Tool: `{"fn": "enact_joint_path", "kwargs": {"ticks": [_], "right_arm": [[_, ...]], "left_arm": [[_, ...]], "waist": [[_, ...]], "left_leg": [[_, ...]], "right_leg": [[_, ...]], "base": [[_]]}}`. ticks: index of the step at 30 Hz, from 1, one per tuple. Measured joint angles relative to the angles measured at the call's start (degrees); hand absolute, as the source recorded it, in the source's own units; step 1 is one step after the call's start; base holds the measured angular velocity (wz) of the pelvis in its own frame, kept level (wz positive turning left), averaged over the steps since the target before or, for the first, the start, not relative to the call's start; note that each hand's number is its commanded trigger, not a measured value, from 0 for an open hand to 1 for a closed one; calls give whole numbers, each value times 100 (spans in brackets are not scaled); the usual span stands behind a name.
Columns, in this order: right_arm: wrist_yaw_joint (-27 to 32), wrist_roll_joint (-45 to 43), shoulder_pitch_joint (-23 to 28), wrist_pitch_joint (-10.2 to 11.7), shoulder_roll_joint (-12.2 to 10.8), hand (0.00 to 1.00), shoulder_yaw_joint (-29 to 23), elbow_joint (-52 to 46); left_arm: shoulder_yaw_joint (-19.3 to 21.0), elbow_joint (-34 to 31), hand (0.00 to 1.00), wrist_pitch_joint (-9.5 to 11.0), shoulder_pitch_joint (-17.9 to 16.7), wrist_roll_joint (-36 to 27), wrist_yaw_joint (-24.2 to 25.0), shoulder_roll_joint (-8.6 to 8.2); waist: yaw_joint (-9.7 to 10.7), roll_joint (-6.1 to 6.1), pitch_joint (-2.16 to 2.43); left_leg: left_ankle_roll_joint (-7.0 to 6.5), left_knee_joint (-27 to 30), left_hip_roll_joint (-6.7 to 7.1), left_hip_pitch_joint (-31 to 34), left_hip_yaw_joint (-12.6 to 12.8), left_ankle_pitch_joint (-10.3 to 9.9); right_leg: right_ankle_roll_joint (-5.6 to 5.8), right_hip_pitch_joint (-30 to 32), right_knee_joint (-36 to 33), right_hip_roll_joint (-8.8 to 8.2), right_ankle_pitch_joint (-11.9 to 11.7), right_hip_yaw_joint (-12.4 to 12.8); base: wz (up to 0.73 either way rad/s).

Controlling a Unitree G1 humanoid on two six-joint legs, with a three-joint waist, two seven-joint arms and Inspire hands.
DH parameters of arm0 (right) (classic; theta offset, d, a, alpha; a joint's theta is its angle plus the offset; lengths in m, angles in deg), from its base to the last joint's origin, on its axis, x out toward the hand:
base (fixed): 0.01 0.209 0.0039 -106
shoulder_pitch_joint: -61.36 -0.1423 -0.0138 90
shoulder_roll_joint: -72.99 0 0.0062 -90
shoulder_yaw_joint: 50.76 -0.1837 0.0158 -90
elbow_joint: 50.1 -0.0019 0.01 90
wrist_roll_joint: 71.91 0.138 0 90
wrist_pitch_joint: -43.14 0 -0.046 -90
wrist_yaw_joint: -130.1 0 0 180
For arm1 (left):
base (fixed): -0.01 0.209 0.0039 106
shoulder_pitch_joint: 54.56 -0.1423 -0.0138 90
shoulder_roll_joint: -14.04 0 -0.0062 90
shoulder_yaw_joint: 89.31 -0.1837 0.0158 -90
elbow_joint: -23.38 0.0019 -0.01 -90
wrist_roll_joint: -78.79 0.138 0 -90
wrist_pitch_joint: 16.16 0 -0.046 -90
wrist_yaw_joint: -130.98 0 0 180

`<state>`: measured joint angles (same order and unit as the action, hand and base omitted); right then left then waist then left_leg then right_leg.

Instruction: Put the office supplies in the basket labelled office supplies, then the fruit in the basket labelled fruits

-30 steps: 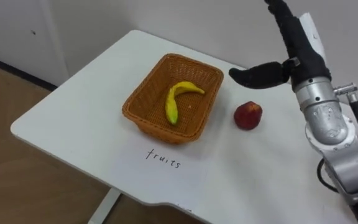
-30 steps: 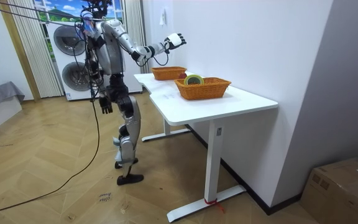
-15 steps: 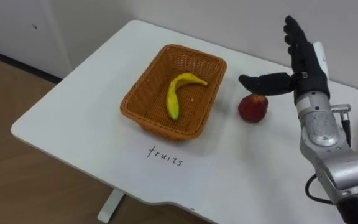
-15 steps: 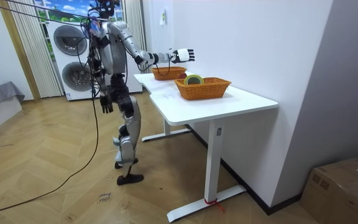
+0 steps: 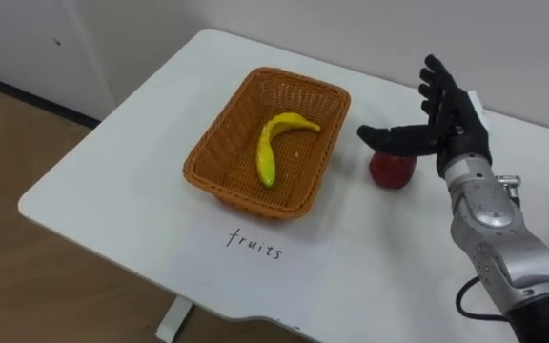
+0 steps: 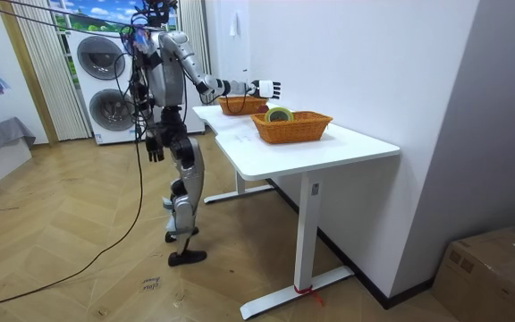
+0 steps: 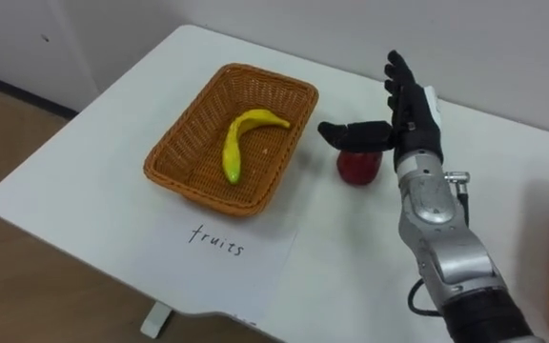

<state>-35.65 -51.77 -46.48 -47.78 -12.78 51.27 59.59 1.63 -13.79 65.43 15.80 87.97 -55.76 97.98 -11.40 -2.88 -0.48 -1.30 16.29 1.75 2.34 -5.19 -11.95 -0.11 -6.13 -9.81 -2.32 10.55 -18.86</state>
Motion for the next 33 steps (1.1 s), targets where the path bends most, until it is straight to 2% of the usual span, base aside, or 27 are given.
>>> {"fn": "enact_joint_path", "kwargs": {"ticks": [9, 15, 22, 33], "right_arm": [[-155, -35, 60, -24, -161, 0, 12, 218], [-185, -44, 122, -24, -166, 0, 19, 270], [-173, -43, 122, -24, -166, 0, 19, 270], [-178, -42, 130, -24, -166, 0, 19, 270]], "left_arm": [[2, 58, 0, -36, -48, 44, 12, -24], [1, 209, 0, -40, -143, 40, 11, -29], [1, 255, 0, -38, -142, 39, 27, -31], [1, 291, 0, -40, -143, 35, 119, -34]], "waist": [[-5, 18, -11], [9, -4, -8], [10, -49, 16], [12, -89, -2]], "left_leg": [[2, 58, 7, -22, -7, 17], [-1, 31, 19, -93, 6, 18], [-1, 2, 12, -113, 6, 19], [-1, 11, 13, -147, 22, 18]], "right_leg": [[-3, -38, -17, -1, 0, -9], [1, -80, 14, -10, 7, -14], [1, -114, 5, -11, 7, -30], [1, -146, 1, -17, 7, -30]], "base": [[0], [0], [0], [0]]}}
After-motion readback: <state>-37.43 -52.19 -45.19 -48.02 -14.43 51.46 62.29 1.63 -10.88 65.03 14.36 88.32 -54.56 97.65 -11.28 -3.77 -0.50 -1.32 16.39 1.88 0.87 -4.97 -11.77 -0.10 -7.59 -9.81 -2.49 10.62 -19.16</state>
